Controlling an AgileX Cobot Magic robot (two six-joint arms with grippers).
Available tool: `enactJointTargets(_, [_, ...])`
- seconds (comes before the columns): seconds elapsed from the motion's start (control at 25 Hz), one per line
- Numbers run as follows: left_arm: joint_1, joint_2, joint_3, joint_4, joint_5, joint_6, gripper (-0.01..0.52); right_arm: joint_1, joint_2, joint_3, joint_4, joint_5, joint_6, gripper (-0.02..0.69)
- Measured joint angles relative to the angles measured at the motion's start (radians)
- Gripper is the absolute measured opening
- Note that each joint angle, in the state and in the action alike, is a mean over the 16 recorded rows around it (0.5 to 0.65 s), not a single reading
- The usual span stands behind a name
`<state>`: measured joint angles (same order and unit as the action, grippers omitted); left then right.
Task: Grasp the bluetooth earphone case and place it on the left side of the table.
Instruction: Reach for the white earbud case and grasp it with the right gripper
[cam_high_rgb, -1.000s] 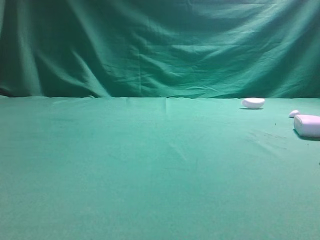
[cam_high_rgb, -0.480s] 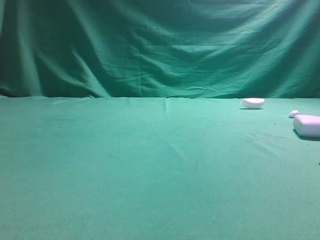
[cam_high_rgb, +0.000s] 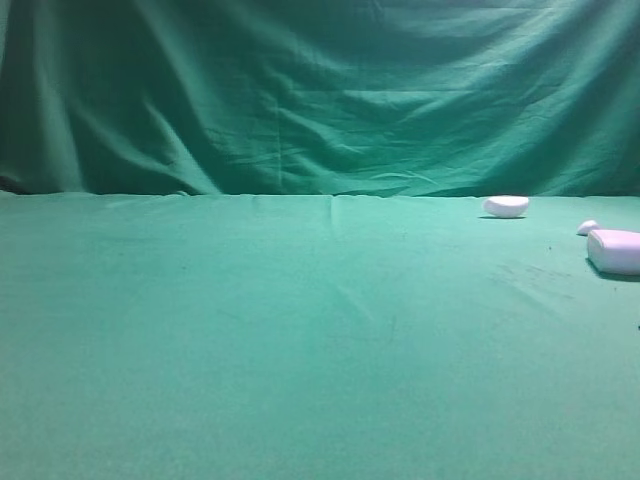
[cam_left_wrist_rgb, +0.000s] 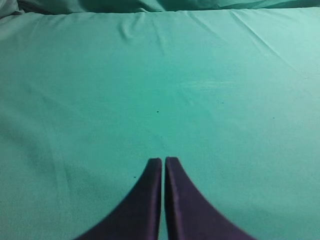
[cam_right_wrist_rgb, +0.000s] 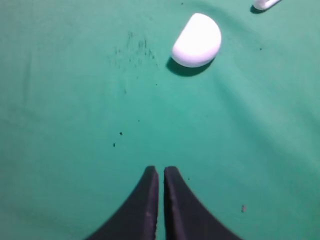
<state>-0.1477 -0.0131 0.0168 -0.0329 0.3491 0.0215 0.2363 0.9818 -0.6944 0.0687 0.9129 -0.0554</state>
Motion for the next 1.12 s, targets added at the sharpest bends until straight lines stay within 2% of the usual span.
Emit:
enactJointTargets(0.2, [0.000, 0.000, 0.000, 0.000, 0.000, 0.000, 0.000, 0.076, 0.159, -0.070, -0.115, -0.045, 0.142, 0.006])
enactJointTargets(0.36, [0.000, 0.000, 0.000, 0.000, 0.000, 0.000, 0.000, 0.112, 0.289, -0.123, -0.209, -0.098, 0.251, 0.061])
enactJointTargets(0.48, [0.000, 0.000, 0.000, 0.000, 0.000, 0.000, 0.000, 0.128, 0.382, -0.159, -0.265, -0.142, 0.315, 0.148])
enactJointTargets(0.88, [0.000, 0.000, 0.000, 0.000, 0.000, 0.000, 0.000, 0.126, 0.621, -0.243, -0.320, -0.263, 0.460, 0.523])
enactJointTargets(1.0, [0.000, 0.000, 0.000, 0.000, 0.000, 0.000, 0.000, 0.119, 0.671, -0.257, -0.322, -0.273, 0.493, 0.590])
enactJointTargets(1.12, [0.000, 0.000, 0.000, 0.000, 0.000, 0.000, 0.000, 0.111, 0.709, -0.266, -0.325, -0.281, 0.518, 0.607])
